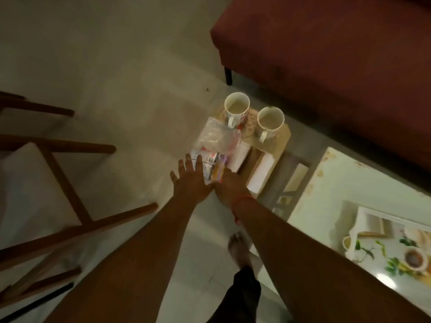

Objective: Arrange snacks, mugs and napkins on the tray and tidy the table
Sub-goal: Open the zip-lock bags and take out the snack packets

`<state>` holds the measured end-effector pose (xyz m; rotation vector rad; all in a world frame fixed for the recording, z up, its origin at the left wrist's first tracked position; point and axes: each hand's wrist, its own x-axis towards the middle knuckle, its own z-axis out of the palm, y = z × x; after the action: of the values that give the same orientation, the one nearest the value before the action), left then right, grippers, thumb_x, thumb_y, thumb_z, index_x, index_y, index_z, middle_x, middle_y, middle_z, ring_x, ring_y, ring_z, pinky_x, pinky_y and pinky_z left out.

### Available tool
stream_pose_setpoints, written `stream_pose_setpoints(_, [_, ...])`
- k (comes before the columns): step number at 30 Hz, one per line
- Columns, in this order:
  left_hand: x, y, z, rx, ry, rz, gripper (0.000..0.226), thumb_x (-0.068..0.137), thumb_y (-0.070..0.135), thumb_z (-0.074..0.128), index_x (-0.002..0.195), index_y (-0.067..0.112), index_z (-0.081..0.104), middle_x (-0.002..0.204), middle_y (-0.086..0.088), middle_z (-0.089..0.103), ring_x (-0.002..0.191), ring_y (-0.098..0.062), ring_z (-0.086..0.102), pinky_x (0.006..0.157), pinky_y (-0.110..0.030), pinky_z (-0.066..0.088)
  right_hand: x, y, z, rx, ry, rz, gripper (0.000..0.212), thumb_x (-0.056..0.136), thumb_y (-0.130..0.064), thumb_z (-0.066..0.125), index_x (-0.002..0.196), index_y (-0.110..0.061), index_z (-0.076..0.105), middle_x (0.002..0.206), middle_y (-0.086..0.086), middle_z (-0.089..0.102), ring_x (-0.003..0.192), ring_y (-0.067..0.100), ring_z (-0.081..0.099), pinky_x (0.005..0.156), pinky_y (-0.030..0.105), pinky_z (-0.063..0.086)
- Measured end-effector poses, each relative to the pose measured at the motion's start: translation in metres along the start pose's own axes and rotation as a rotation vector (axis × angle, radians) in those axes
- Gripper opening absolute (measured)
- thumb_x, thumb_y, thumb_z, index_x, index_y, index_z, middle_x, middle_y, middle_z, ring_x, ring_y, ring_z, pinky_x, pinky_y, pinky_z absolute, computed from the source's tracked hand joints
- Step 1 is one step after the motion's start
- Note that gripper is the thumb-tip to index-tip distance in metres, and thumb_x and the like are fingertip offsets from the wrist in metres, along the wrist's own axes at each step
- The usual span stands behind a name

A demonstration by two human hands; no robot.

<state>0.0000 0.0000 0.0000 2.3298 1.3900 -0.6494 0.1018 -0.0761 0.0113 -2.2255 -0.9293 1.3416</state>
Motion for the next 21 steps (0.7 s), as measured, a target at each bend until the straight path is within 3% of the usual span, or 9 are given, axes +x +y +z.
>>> stream_pose_setpoints(3, [0.027,-0.010,0.008,-0.102,0.003,-0.077,0.078,0.097,0.046,0.044,0.156,0.023,-0.002,0.165,-0.013,-0.007,0.151,-0.036,0.000,0.118,-0.062,0.014,0.034,-0.022,0.026,0.317,0.078,0.111,0.071,0.088,-0.032,0.054,0.150,-0.011,0.027,0.150,0.019,0.041,0.134,0.036,0.046,0.110,0.044,0.041])
stream_pose_setpoints(6, [0.053,-0.017,0.016,-0.323,-0.079,-0.147,0.080,0.098,0.047,0.046,0.156,0.024,-0.003,0.164,-0.016,-0.006,0.151,-0.037,0.004,0.119,-0.058,0.017,0.055,-0.033,0.033,0.474,0.155,0.236,0.073,0.092,-0.028,0.056,0.153,-0.010,0.019,0.155,0.018,0.031,0.139,0.036,0.038,0.114,0.040,0.036])
stream_pose_setpoints(9, [0.067,-0.022,0.024,-0.524,-0.103,-0.150,0.094,0.089,0.059,0.055,0.156,0.022,0.001,0.159,-0.021,0.018,0.143,-0.041,0.028,0.113,-0.049,0.031,0.071,-0.029,0.034,0.529,0.263,0.335,0.064,0.094,-0.030,0.053,0.148,-0.012,0.024,0.142,0.019,0.045,0.125,0.038,0.051,0.104,0.044,0.045])
stream_pose_setpoints(11, [0.068,-0.026,0.026,-0.588,-0.079,-0.158,0.103,0.082,0.057,0.067,0.156,0.023,0.003,0.152,-0.020,0.027,0.136,-0.040,0.034,0.106,-0.048,0.037,0.079,-0.023,0.037,0.581,0.302,0.364,0.056,0.094,-0.031,0.052,0.140,-0.012,0.027,0.132,0.015,0.054,0.113,0.035,0.058,0.089,0.038,0.051])
stream_pose_setpoints(13, [0.070,-0.032,0.026,-0.646,-0.065,-0.168,0.108,0.078,0.048,0.075,0.156,0.025,0.004,0.148,-0.019,0.029,0.135,-0.039,0.036,0.104,-0.048,0.039,0.077,-0.023,0.035,0.621,0.292,0.361,0.047,0.095,-0.030,0.053,0.132,-0.013,0.029,0.118,0.011,0.060,0.097,0.029,0.062,0.071,0.029,0.050])
stream_pose_setpoints(14, [0.070,-0.035,0.024,-0.693,-0.066,-0.185,0.107,0.077,0.043,0.076,0.156,0.026,0.005,0.148,-0.018,0.028,0.135,-0.038,0.036,0.104,-0.047,0.041,0.076,-0.023,0.035,0.646,0.288,0.352,0.045,0.094,-0.029,0.054,0.129,-0.013,0.031,0.112,0.010,0.061,0.094,0.028,0.063,0.071,0.031,0.051])
stream_pose_setpoints(18, [0.057,-0.053,0.020,-1.031,-0.050,-0.253,0.103,0.071,0.036,0.079,0.155,0.028,0.019,0.152,-0.013,0.031,0.133,-0.031,0.045,0.096,-0.035,0.047,0.058,-0.039,0.032,0.670,0.224,0.307,0.052,0.088,-0.027,0.060,0.134,-0.018,0.036,0.115,0.007,0.064,0.099,0.029,0.064,0.091,0.041,0.053])
stream_pose_setpoints(21, [0.025,-0.065,0.012,-1.355,-0.064,-0.276,0.086,0.078,0.026,0.075,0.150,0.028,0.030,0.143,-0.006,0.049,0.118,-0.024,0.059,0.089,-0.038,0.054,0.034,-0.050,0.030,0.570,0.160,0.171,0.046,0.091,-0.027,0.058,0.134,-0.020,0.043,0.111,0.000,0.063,0.099,0.022,0.060,0.088,0.031,0.047])
